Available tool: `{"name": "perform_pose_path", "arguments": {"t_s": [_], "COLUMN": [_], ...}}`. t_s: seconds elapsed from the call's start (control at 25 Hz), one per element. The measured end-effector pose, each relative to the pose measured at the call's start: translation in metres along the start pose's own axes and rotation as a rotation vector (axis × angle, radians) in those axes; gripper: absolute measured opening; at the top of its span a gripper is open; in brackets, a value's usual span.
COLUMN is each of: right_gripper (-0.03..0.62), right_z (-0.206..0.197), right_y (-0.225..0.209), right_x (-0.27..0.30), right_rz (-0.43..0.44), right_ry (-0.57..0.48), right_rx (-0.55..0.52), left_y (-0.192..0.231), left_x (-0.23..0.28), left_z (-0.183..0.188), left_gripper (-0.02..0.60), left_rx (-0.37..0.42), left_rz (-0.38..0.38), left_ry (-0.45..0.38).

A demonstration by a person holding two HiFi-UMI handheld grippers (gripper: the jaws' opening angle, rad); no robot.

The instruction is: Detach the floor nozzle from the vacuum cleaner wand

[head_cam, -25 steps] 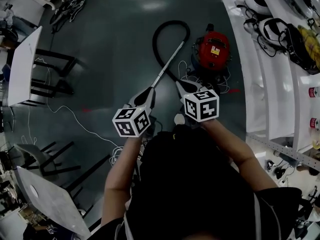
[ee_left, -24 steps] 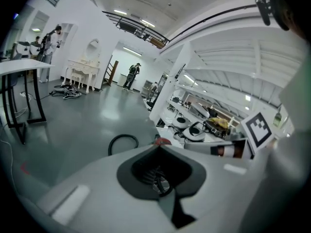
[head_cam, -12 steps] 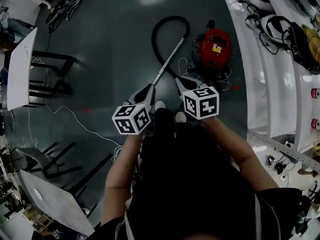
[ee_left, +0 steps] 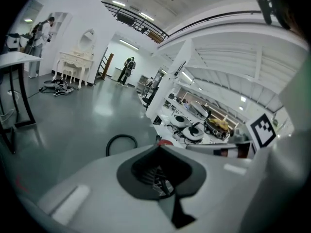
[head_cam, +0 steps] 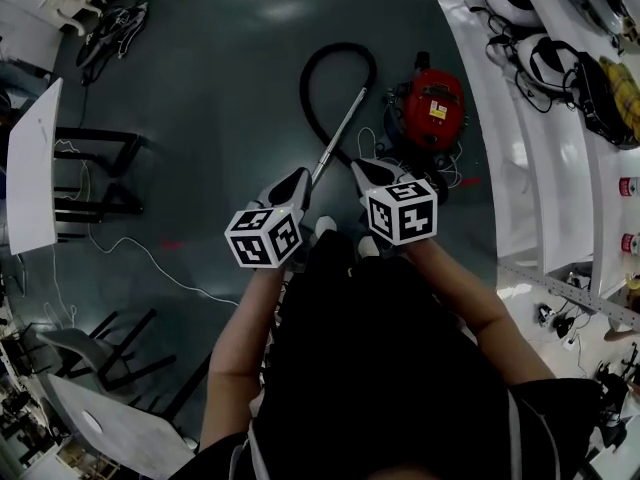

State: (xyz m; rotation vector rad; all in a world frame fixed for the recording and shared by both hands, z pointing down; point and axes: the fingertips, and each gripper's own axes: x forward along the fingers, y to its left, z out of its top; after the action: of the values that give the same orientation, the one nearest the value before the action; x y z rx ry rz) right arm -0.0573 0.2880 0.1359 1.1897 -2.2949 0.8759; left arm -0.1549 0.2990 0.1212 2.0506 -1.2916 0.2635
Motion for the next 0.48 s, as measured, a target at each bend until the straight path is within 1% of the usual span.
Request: {"name": "perform_pose_path", "arguments": {"t_s": [0.28, 0.48], "right_gripper": [-0.005, -0.006], "right_z": [0.014, 0.018], "right_y": [0.012, 0.009], "right_x": [0.042, 0.056], "right_rz": [-0.061, -0.094], "right_ry": [0.006, 0.02], "right_rx": [0.035, 0.055], "left_y": [0.061, 0.079], "left_x": [0.009, 0.018], "left_z": [0.023, 0.028], "left_gripper": [0.009, 0.009], "left_rx": [0.004, -0.007], "left_rz": [-0.019, -0.035], "left_ry": [0.039, 0.059]}}
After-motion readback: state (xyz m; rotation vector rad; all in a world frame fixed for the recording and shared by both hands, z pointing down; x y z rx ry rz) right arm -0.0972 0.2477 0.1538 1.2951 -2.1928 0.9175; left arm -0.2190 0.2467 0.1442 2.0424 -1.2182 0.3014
